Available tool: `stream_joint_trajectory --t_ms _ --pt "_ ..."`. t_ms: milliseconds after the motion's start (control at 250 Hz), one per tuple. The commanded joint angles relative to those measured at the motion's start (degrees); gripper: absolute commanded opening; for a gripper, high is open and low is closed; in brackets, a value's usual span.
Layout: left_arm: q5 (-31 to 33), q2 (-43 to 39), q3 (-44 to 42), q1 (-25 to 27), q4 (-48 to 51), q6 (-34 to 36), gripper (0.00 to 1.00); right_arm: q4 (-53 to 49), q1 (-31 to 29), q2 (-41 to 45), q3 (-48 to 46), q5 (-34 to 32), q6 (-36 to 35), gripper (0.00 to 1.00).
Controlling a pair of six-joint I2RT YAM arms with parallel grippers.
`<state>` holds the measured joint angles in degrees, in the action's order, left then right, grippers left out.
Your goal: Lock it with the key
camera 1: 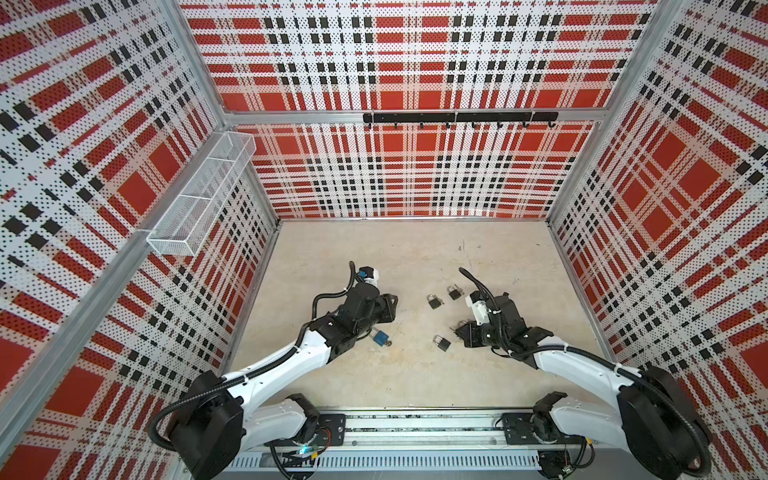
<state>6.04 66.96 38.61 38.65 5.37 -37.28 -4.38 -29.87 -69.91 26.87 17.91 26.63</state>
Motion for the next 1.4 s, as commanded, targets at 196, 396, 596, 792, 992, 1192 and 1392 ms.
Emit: stream_joint_trajectory --t_ms 196,396,596,792,992,1192,1392 --pt "2.13 -2.35 -1.21 -0.75 2.19 -0.60 0.41 9.16 -1.02 -5.87 -0.17 0.02 0.96 0.00" --pt "2.30 -2.85 -1.49 -0.98 2.91 -0.70 0.41 11.62 -1.70 -9.56 -0.11 -0.08 0.93 0.00" --pt "2.50 -3.71 -2.12 -1.17 3.51 -1.00 0.41 13.06 -2.42 -12.25 0.36 0.02 0.89 0.00" --pt "2.68 -4.66 -2.70 -1.21 3.77 -1.20 0.41 12.95 -2.74 -12.49 0.26 -0.26 1.05 0.05" --pt "2.73 -4.82 -2.92 -1.30 3.77 -1.23 0.42 10.27 -2.82 -8.95 0.58 -1.54 0.59 0.13" --pt "2.69 -4.98 -3.08 -1.29 3.51 -1.31 0.42 7.53 -2.90 -6.43 1.50 -1.96 -0.17 0.17" --pt "3.56 -6.59 -2.86 -1.52 5.66 -1.01 0.42 4.96 -4.05 -4.03 2.83 -3.18 -0.70 0.20"
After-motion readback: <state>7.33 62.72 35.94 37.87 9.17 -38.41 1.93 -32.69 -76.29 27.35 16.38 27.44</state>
